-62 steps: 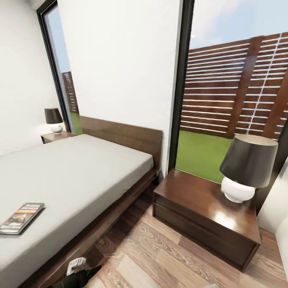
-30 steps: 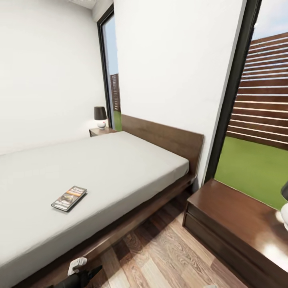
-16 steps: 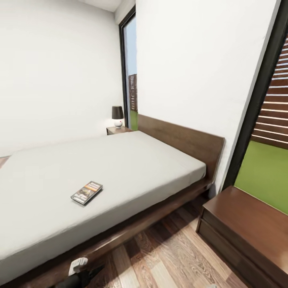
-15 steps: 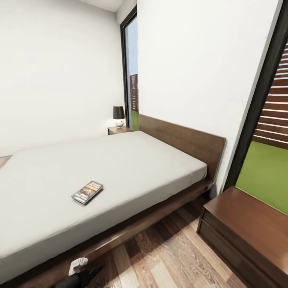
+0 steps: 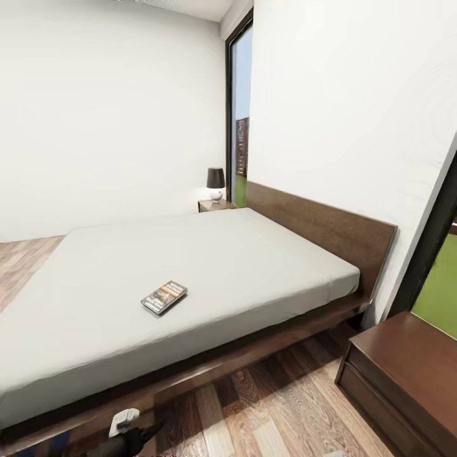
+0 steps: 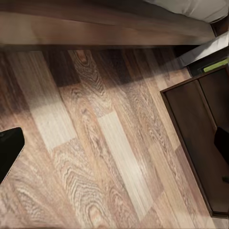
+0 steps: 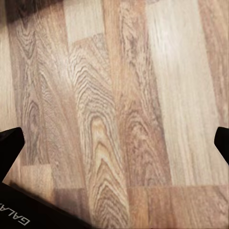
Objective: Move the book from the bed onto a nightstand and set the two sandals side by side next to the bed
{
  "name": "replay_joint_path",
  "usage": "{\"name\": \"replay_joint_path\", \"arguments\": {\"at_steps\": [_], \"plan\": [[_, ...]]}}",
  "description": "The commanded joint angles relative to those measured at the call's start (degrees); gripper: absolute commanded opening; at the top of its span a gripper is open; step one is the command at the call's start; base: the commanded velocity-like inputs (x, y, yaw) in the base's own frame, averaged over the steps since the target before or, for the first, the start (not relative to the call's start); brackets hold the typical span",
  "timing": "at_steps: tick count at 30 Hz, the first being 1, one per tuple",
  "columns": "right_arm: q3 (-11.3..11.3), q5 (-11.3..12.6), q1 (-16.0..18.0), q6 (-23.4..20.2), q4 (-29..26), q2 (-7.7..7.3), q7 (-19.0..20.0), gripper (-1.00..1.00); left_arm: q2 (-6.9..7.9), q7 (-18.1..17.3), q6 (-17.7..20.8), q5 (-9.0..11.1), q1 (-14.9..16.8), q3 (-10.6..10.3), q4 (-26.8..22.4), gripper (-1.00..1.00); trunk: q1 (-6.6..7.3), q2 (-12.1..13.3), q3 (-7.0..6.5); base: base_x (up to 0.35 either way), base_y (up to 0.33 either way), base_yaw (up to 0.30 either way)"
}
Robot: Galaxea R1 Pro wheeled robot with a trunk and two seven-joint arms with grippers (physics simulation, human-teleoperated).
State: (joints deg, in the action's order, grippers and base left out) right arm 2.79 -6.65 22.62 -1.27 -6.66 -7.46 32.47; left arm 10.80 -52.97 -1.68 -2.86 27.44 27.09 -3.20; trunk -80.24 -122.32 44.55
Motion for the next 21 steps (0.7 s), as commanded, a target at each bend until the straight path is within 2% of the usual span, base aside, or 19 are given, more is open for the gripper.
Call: {"name": "replay_joint_path", "arguments": {"at_steps": [1, 11, 17, 21], "plan": [[0.4, -0.6, 0.0, -0.1, -0.1, -0.01, 0.2, 1.0, 0.0, -0.1, -0.2, -0.3, 0.0, 0.2, 0.0, 1.0, 0.01, 0.0, 0.06, 0.0, -0.001, 0.293], [0.4, -0.6, 0.0, -0.1, -0.1, -0.01, 0.2, 1.0, -0.03, 0.2, -0.2, -0.3, 0.0, 0.2, 0.0, 1.0, 0.01, 0.0, 0.06, 0.0, -0.001, 0.293], [0.4, -0.6, 0.0, -0.1, -0.1, 0.0, 0.2, 1.0, -0.69, 4.4, -0.2, -0.4, 0.0, 0.2, 0.0, 1.0, 0.01, 0.0, 0.06, 0.061, -0.106, 0.293], [0.4, -0.6, 0.0, -0.1, -0.1, 0.01, 0.2, 1.0, -1.04, 5.1, -0.2, -0.4, 0.0, 0.2, 0.0, 1.0, 0.01, 0.0, 0.06, 0.029, -0.047, 0.293]]}}
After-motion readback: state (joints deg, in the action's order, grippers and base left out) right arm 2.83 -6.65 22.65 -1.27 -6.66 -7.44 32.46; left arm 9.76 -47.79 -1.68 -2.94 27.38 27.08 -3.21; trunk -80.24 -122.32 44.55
